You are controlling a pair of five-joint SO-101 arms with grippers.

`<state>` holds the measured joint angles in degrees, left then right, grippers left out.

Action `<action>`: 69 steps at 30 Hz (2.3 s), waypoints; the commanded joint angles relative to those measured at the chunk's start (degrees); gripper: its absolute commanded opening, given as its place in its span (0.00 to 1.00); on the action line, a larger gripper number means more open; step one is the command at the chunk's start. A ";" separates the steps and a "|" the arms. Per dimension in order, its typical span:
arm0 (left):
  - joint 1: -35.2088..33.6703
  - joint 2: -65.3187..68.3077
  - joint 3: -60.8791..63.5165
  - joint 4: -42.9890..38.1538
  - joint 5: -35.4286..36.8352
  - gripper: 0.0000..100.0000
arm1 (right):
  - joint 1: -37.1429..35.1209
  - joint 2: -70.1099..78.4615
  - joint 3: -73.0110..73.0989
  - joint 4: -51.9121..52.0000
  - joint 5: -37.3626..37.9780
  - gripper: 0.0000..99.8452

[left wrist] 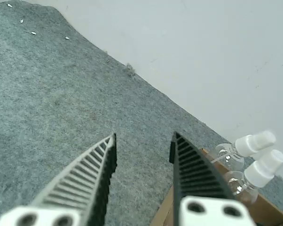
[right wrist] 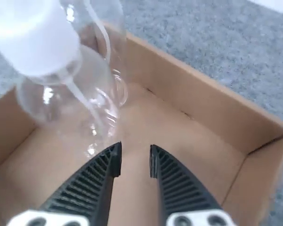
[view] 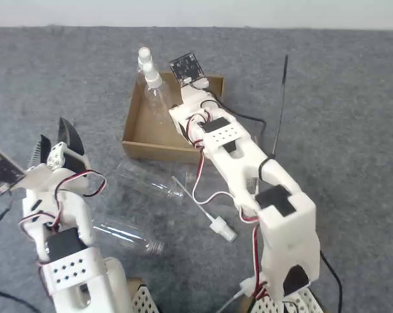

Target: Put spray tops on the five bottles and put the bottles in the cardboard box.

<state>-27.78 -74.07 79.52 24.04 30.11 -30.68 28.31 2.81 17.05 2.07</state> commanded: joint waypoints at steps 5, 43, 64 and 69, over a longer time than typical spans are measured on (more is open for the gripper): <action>-0.09 -0.79 -0.66 -2.11 -0.62 0.18 | -0.22 4.09 -8.44 -2.07 0.79 0.04; -2.55 -0.79 1.01 -2.02 -3.60 0.17 | -0.13 -19.65 -8.70 33.19 1.23 0.05; -2.64 -0.79 1.19 -2.02 -3.69 0.18 | 4.97 -38.64 -8.62 72.84 1.67 0.06; -2.64 -0.79 1.19 -2.02 -3.69 0.18 | 4.97 -39.16 -8.62 82.95 8.79 0.18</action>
<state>-30.24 -74.07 81.63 24.04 27.12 -26.64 -6.95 -2.02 92.84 5.32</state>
